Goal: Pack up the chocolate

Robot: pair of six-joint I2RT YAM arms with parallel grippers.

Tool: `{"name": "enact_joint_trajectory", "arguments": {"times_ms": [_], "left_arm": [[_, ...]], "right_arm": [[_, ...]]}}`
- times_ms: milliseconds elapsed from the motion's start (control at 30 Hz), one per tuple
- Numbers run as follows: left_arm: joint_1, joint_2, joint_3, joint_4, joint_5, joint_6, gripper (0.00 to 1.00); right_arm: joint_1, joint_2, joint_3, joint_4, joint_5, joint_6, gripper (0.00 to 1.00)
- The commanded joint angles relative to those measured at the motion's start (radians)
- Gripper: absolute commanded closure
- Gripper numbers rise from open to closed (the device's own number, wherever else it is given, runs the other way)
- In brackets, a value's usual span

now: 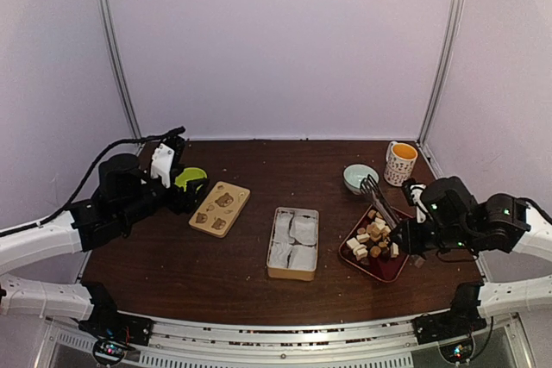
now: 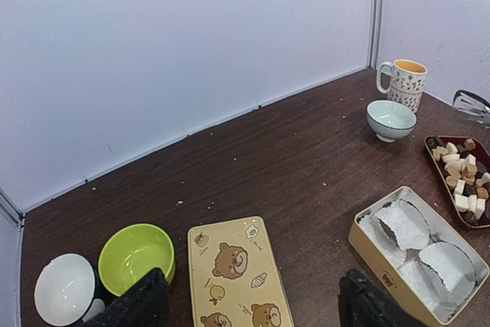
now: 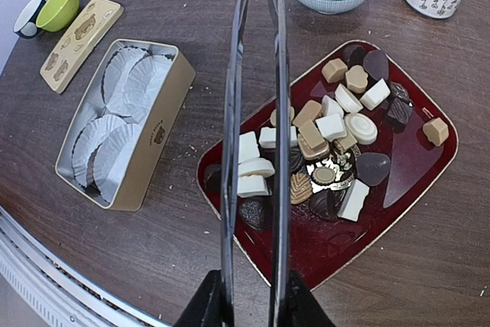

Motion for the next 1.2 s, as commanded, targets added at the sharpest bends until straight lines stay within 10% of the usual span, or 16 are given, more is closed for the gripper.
{"name": "enact_joint_trajectory", "arguments": {"times_ms": [0, 1167], "left_arm": [[0.004, -0.013, -0.036, 0.119, -0.037, 0.052, 0.22], [0.004, -0.048, -0.091, 0.113, -0.092, 0.037, 0.21]], "right_arm": [[-0.002, -0.009, -0.02, -0.049, 0.034, 0.073, 0.76], [0.0, -0.031, -0.061, -0.194, -0.091, 0.228, 0.7]]}}
